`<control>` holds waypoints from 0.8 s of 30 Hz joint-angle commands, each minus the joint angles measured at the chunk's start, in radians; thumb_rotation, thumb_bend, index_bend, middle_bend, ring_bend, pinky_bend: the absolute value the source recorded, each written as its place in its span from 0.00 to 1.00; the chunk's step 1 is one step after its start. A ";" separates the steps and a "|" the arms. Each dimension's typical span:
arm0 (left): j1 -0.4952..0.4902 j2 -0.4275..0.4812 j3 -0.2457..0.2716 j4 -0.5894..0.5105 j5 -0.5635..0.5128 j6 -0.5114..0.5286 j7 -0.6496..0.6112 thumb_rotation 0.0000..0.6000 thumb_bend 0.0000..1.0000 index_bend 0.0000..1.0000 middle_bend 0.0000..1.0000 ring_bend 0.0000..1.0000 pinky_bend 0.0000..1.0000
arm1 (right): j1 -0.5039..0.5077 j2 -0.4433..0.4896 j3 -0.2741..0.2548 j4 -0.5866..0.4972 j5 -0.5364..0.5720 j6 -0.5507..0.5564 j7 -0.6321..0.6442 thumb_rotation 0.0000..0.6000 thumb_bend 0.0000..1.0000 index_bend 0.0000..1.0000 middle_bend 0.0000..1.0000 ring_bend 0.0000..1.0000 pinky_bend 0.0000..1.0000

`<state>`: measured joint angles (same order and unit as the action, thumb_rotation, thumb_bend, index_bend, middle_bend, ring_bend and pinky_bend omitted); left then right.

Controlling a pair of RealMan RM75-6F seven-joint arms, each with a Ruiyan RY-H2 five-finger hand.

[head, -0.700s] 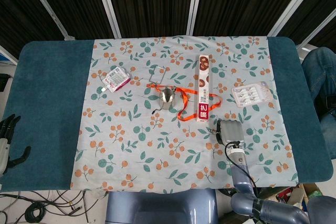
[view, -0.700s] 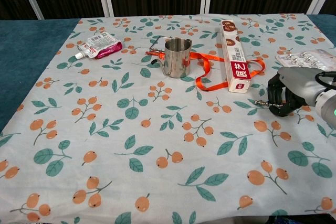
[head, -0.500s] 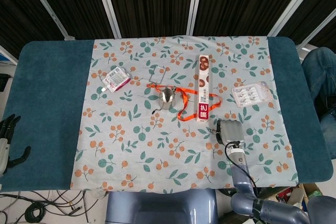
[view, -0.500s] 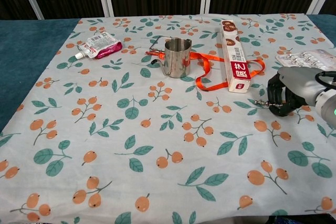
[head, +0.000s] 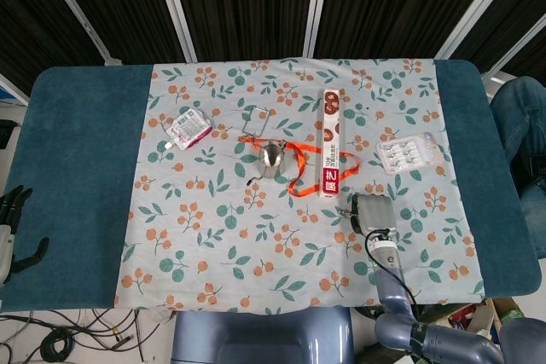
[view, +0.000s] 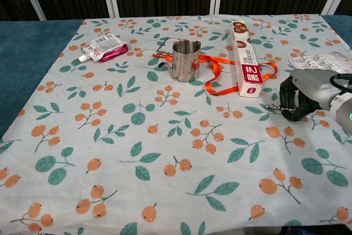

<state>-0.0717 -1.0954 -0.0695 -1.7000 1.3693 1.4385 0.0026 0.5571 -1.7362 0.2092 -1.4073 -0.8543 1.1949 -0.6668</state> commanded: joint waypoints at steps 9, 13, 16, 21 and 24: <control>0.000 0.000 0.000 0.001 0.000 0.000 -0.001 1.00 0.35 0.00 0.01 0.00 0.00 | 0.001 0.002 0.002 -0.009 -0.003 0.004 -0.001 1.00 0.35 0.58 0.48 0.49 0.46; 0.000 0.000 -0.001 0.001 -0.001 0.000 -0.001 1.00 0.35 0.00 0.01 0.00 0.00 | 0.000 0.008 0.003 -0.018 -0.004 0.007 -0.002 1.00 0.35 0.58 0.48 0.49 0.46; 0.000 0.000 -0.001 0.001 -0.001 -0.001 -0.001 1.00 0.35 0.00 0.01 0.00 0.00 | -0.002 0.015 0.005 -0.026 -0.005 0.010 0.000 1.00 0.35 0.59 0.48 0.49 0.46; 0.000 0.000 -0.001 0.001 0.000 0.000 -0.001 1.00 0.35 0.00 0.01 0.00 0.00 | -0.004 0.038 0.014 -0.056 -0.013 0.021 0.007 1.00 0.35 0.59 0.48 0.49 0.46; 0.000 0.000 -0.001 0.001 0.000 -0.001 -0.002 1.00 0.35 0.00 0.01 0.00 0.00 | -0.006 0.059 0.022 -0.083 -0.020 0.032 0.008 1.00 0.35 0.59 0.48 0.49 0.46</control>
<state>-0.0720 -1.0954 -0.0701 -1.6994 1.3691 1.4381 0.0010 0.5523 -1.6857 0.2269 -1.4805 -0.8703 1.2210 -0.6601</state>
